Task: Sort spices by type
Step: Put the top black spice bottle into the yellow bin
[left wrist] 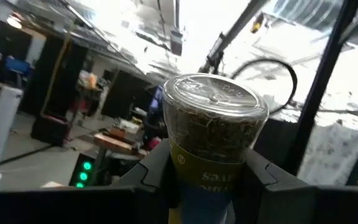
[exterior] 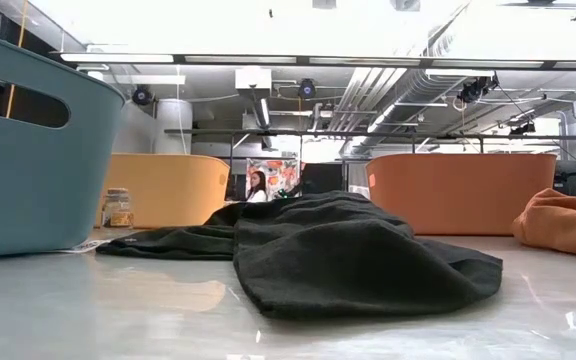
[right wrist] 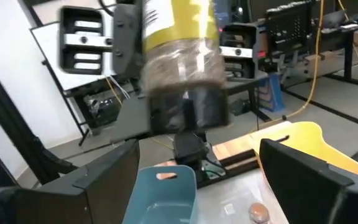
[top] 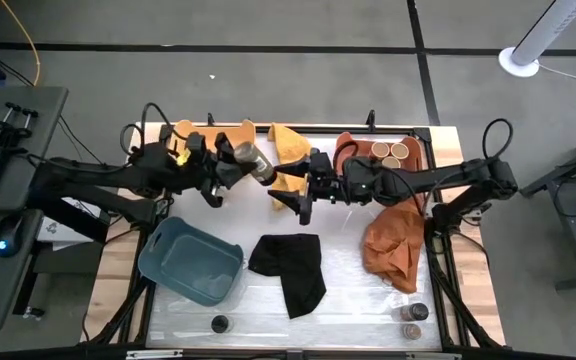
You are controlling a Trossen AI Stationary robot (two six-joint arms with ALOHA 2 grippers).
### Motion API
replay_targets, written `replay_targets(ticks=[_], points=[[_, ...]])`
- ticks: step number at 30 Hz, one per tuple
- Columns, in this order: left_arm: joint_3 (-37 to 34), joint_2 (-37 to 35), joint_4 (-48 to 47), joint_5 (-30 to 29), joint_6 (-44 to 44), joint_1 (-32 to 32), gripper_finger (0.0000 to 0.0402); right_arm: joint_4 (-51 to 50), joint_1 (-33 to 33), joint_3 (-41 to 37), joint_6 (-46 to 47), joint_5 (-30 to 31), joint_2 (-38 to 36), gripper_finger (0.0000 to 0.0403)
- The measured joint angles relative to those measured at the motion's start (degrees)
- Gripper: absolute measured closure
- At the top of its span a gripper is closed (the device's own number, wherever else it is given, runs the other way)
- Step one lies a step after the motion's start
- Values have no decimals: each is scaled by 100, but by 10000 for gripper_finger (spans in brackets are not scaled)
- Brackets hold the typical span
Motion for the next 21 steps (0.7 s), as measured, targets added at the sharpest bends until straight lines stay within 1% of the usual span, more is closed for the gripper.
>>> replay_targets(ticks=[5, 11, 16, 19, 21], points=[[0, 273, -8, 297, -182, 0, 308, -119, 4, 0, 5, -108, 0, 75], [0, 593, 45, 338, -267, -2, 308, -128, 2, 0, 12, -262, 0, 75], [0, 687, 401, 336, -212, -2, 308, -425, 4, 2, 148, -267, 0, 75], [0, 685, 424, 335, -141, -2, 308, -506, 4, 2, 240, -267, 0, 85], [0, 687, 410, 335, -141, -2, 308, -495, 4, 2, 251, -264, 0, 102]])
